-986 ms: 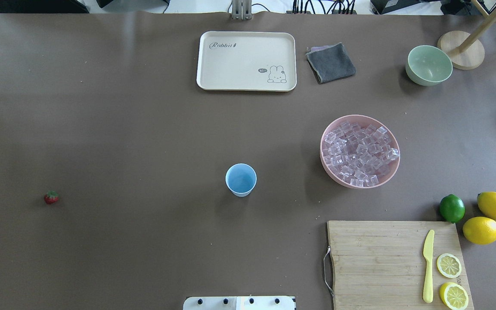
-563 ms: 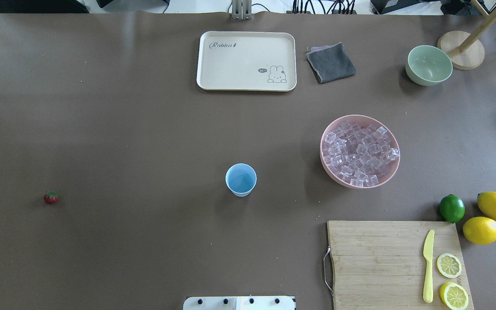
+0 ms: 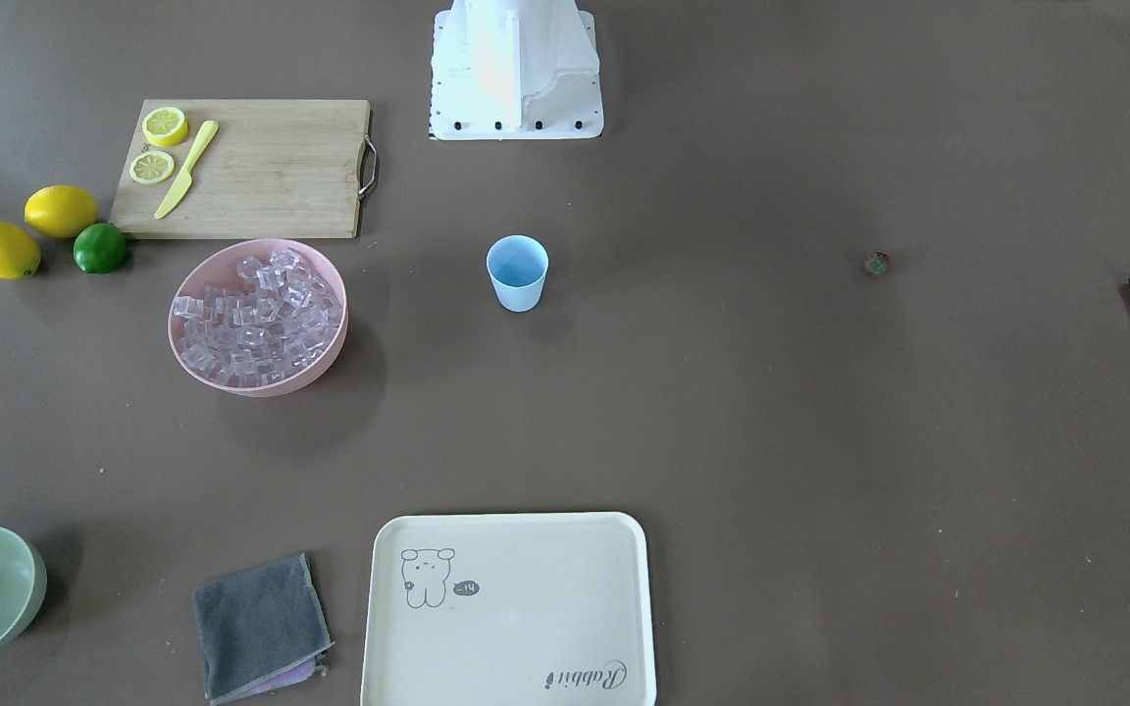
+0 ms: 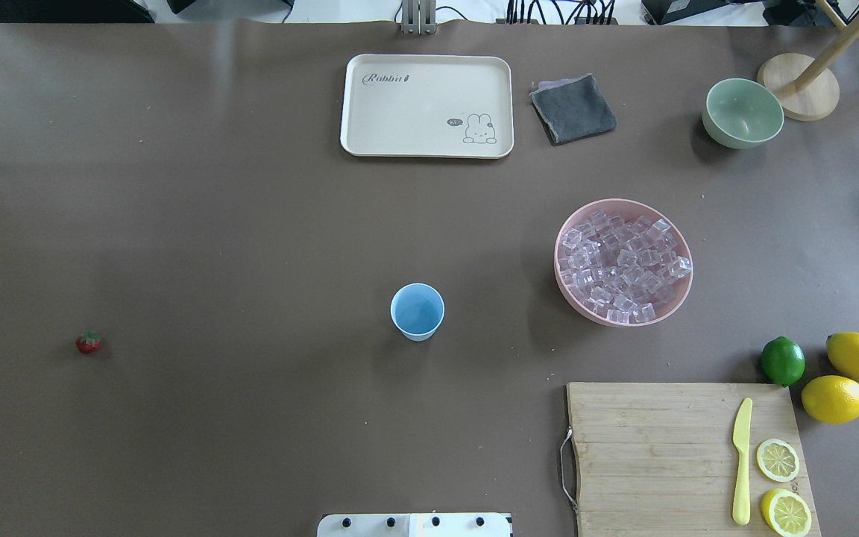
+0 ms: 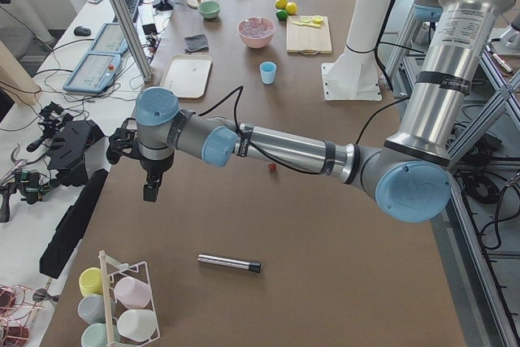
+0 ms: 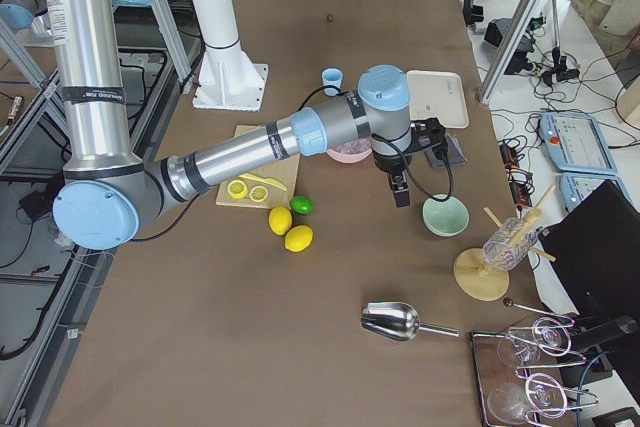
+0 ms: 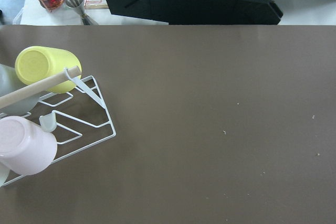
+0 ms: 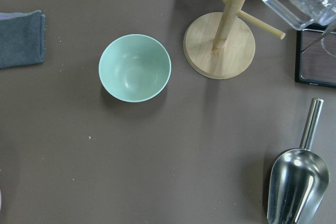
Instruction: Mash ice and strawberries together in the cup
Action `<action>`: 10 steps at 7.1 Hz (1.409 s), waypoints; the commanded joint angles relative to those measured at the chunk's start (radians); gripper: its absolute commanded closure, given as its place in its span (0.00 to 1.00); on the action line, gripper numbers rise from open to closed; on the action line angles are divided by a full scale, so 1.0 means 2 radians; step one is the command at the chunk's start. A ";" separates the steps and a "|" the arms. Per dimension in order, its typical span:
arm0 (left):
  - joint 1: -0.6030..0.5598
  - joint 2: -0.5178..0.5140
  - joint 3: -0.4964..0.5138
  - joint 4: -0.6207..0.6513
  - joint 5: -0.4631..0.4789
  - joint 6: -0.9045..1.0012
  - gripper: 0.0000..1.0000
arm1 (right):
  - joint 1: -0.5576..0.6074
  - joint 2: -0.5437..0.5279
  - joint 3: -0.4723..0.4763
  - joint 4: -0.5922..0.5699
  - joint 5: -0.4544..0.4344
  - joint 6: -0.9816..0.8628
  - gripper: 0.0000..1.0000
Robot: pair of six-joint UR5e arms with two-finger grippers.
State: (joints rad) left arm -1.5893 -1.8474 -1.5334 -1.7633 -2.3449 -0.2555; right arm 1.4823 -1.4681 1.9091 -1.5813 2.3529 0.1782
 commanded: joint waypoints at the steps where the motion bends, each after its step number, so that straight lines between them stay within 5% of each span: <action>1: 0.006 0.002 -0.003 0.000 -0.003 0.000 0.02 | -0.049 0.013 0.027 0.001 -0.001 0.066 0.01; 5: 0.008 -0.002 -0.008 0.000 -0.003 0.000 0.02 | -0.136 0.020 0.069 0.002 -0.034 0.223 0.01; 10: 0.030 -0.021 -0.003 0.000 0.000 0.001 0.02 | -0.329 0.045 0.084 0.002 -0.196 0.392 0.01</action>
State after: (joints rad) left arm -1.5355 -1.8841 -1.5410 -1.7643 -2.3463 -0.2543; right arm 0.9095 -1.3793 2.0752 -1.5769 2.0455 0.9141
